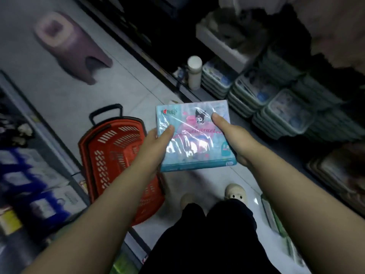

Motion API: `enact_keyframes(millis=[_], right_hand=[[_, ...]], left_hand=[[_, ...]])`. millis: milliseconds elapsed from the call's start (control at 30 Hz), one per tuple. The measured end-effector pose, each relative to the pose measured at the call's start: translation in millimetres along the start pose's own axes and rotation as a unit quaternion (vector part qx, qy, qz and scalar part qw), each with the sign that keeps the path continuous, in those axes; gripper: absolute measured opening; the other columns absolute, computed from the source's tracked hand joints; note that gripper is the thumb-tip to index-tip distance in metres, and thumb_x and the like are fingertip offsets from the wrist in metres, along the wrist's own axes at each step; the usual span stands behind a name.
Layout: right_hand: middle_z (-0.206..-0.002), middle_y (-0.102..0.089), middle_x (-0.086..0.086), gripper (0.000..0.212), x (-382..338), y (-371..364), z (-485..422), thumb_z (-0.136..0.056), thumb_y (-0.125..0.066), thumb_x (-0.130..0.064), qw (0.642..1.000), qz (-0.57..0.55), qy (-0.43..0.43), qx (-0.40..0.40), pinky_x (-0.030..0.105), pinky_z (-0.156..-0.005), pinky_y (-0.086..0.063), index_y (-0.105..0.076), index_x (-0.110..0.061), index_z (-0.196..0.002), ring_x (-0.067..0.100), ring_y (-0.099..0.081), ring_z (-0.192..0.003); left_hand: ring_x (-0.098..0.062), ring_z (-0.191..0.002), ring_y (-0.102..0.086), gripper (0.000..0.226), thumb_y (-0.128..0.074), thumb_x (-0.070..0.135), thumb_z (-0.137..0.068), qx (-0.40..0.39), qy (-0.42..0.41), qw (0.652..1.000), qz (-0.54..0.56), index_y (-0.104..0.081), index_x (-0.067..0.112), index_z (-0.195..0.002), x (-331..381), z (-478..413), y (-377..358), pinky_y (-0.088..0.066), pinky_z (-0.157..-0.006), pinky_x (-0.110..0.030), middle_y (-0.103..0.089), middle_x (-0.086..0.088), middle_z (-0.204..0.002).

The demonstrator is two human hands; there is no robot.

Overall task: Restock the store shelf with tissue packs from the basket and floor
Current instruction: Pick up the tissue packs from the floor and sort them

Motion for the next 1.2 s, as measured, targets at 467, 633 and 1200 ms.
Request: enact_keyframes(millis=[467,633,1200], right_hand=[[-0.105,-0.066,0.001,0.031,-220.5,-258.9,157.2,-0.087,-0.065,-0.029,0.9,0.193,0.283,-0.27,0.03,-0.074,-0.053,-0.052,-0.022,-0.114,0.015,-0.066,-0.088],[-0.107,-0.067,-0.005,0.04,-231.7,-328.9,236.5,-0.089,-0.062,-0.03,0.828,0.235,0.314,-0.401,0.029,-0.072,-0.055,-0.05,-0.022,-0.125,0.013,-0.067,-0.091],[-0.13,-0.055,0.002,0.064,-130.3,-430.0,526.5,-0.061,-0.079,-0.048,0.555,0.239,0.304,-0.737,0.042,-0.098,-0.052,-0.05,-0.043,-0.118,0.019,-0.061,-0.113]], left_hand=[[0.004,-0.077,-0.059,0.043,-0.052,0.009,-0.095,0.375,-0.207,0.889,0.162,-0.029,0.019,-0.13,150.4,211.8,201.6,-0.047,-0.059,-0.009,-0.054,0.012,-0.104],[-0.001,-0.088,-0.065,0.048,-0.057,0.017,-0.094,0.481,-0.236,0.828,0.162,-0.032,0.021,-0.135,156.7,312.9,228.8,-0.056,-0.077,-0.026,-0.06,0.013,-0.108],[-0.002,-0.12,-0.027,0.067,-0.054,0.037,-0.08,0.844,-0.159,0.512,-0.014,-0.036,0.031,-0.144,106.5,625.3,222.1,-0.019,-0.083,0.01,-0.031,-0.002,-0.129]])
Point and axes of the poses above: each hand's wrist, its own z-axis away from the middle knuckle, its own y-axis out of the back of the hand, x = y × z, the point moved 6 cm from there along -z, towards the middle knuckle
